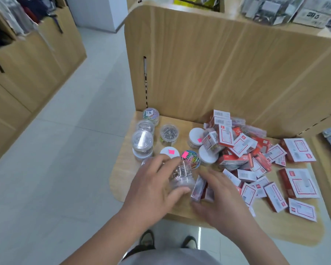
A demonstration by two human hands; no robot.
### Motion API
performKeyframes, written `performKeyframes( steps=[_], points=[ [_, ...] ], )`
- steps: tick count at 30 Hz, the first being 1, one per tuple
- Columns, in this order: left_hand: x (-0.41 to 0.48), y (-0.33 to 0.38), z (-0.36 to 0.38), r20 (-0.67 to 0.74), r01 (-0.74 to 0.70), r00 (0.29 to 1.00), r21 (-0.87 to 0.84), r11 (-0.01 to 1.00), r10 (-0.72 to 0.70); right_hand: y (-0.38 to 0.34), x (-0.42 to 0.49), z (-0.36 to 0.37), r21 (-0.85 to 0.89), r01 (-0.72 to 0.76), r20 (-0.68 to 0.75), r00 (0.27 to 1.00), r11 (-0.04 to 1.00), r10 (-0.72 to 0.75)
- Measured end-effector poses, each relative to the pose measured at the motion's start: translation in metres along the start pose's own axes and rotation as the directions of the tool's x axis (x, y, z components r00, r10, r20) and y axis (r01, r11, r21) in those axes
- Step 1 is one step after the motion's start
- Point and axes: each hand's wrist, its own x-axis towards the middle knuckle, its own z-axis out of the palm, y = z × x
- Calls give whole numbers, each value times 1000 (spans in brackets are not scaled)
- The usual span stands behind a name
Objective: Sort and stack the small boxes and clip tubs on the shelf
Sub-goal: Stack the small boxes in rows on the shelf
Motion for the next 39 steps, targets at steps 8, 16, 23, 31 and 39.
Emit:
performKeyframes(
  steps=[8, 16, 23, 31, 39],
  points=[
    [-49, -58, -43, -135, 616, 691, -403, 676, -710, -51, 35, -15, 144, 15, 80, 996, 989, -27],
    [-20, -82, -29, -114, 632, 722, -290, 718, -682, -67, 95, 22, 41, -1, 98, 995, 999, -3],
    [-42, -42, -52, -295, 449, 805, -266, 853, -515, -25, 70, -6, -48, -124, -75, 990, 991, 120],
    [-50, -12, -15, -131, 295, 932, -269, 917, -338, -23, 70, 12, -323, 6, 60, 998, 946, 14],
    [-60, -21, 0, -92, 337, 920, -318, 886, -382, -42, 40, 15, -126, -59, 218, 972, 990, 86]
  ],
)
